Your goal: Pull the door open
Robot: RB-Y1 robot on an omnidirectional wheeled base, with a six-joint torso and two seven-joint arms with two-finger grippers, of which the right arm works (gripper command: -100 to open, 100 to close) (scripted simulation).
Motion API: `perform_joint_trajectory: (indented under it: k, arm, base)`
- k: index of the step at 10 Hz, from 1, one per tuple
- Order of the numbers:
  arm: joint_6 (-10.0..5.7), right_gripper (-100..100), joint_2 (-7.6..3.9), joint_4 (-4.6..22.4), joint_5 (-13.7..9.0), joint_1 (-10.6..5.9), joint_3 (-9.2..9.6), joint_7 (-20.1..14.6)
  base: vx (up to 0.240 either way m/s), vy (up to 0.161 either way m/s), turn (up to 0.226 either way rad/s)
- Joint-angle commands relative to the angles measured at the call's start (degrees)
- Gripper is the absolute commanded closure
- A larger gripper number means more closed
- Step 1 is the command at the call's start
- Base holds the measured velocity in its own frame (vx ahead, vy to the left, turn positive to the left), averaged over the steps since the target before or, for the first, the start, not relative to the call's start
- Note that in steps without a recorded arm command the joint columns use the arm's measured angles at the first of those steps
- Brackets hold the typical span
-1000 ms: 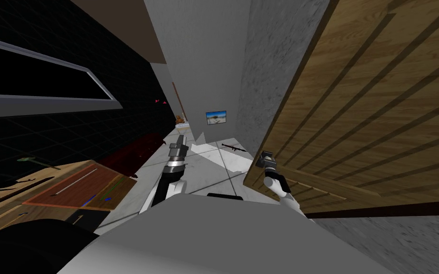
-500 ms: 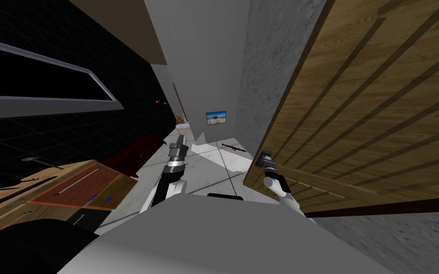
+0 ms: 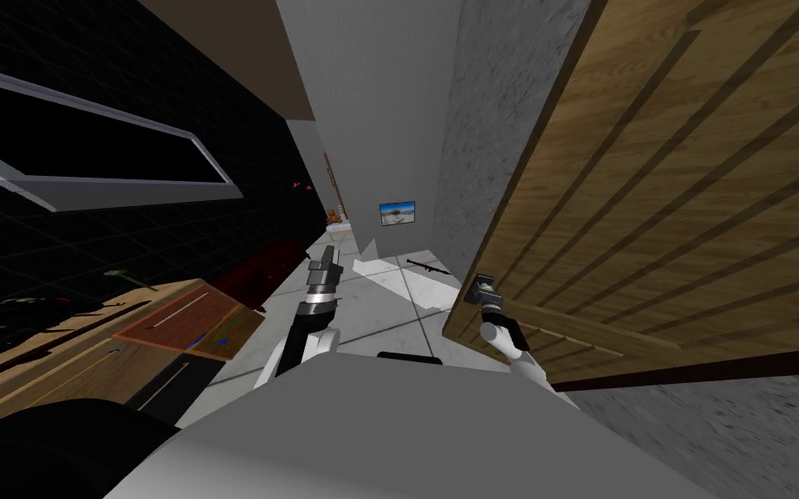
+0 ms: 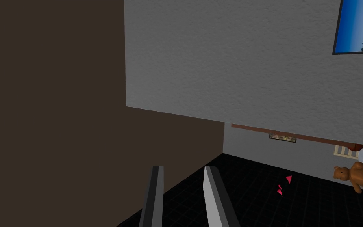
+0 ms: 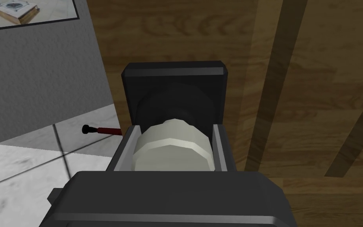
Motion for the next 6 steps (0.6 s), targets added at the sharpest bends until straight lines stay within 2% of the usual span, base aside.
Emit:
perform_joint_trajectory:
  k: [1, 6]
  arm:
    - [0.25, 100, 0.14, -0.64, -0.38, 0.15, 0.93, 0.19]
    - [0.22, 100, -0.84, -1.92, -1.63, 0.55, 3.46, 0.04]
  base:
    - [-0.215, -0.046, 0.116]
    - [-0.202, -0.054, 0.132]
